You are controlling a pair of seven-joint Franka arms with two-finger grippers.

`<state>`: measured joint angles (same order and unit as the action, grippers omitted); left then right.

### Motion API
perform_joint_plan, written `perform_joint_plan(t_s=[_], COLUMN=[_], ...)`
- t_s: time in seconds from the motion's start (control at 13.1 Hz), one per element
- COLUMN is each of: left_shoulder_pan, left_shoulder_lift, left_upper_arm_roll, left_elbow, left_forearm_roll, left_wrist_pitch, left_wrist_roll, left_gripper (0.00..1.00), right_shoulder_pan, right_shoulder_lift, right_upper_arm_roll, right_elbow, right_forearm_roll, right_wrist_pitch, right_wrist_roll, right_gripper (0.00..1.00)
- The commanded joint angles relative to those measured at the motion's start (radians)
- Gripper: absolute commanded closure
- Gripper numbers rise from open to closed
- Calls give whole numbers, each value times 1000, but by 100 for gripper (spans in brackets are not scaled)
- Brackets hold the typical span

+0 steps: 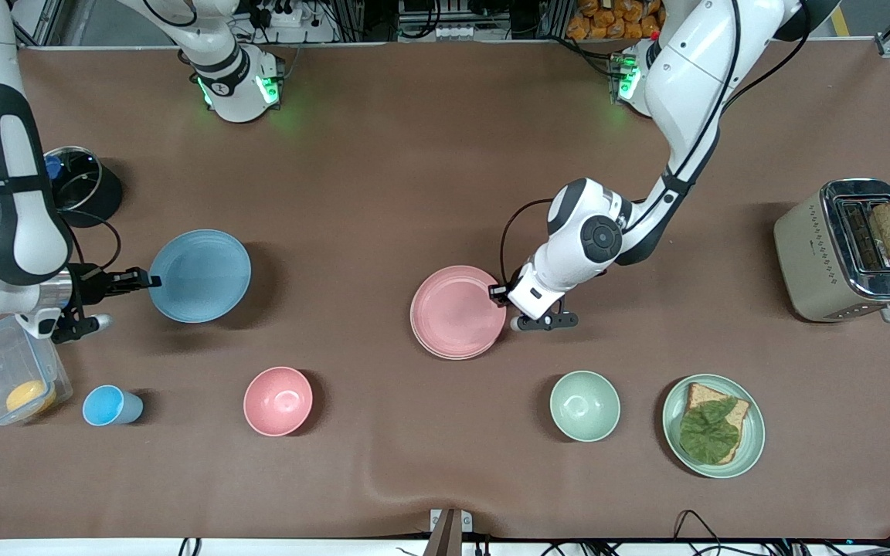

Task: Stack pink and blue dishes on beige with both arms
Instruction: 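Open the left gripper and withdraw while the right gripper carries the blue plate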

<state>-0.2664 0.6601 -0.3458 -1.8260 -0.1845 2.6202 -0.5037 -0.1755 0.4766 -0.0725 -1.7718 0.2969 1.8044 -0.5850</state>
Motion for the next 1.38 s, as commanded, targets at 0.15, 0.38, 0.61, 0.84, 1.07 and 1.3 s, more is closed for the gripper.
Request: perform_joint_plan(t_s=[0.15, 0.38, 0.61, 0.84, 1.07, 1.3], left_shoulder_pan=[-5, -2, 15, 61, 154, 231], left_shoulder_lift=[-13, -19, -95, -236, -348, -418], left_upper_arm_roll=[8, 8, 11, 45, 42, 42], left_elbow=[-24, -22, -22, -16, 19, 88], left_forearm_roll=[11, 11, 13, 57, 247, 326], left_wrist_pitch=[15, 14, -52, -207, -409, -615], left_wrist_roll=[-45, -62, -65, -65, -56, -9], left_gripper=[92, 20, 0, 0, 0, 0], right_shoulder_pan=[40, 76, 119, 189, 301, 414], right_shoulder_lift=[11, 7, 4, 4, 19, 69], right_upper_arm_roll=[0, 2, 5, 8, 13, 11], right_elbow=[72, 89, 100, 112, 138, 150], right_forearm_roll=[-15, -13, -10, 2, 11, 166], right_wrist_pitch=[-72, -117, -138, -151, -134, -77], right_wrist_roll=[105, 183, 255, 365, 528, 612], right_gripper=[100, 100, 100, 100, 100, 100])
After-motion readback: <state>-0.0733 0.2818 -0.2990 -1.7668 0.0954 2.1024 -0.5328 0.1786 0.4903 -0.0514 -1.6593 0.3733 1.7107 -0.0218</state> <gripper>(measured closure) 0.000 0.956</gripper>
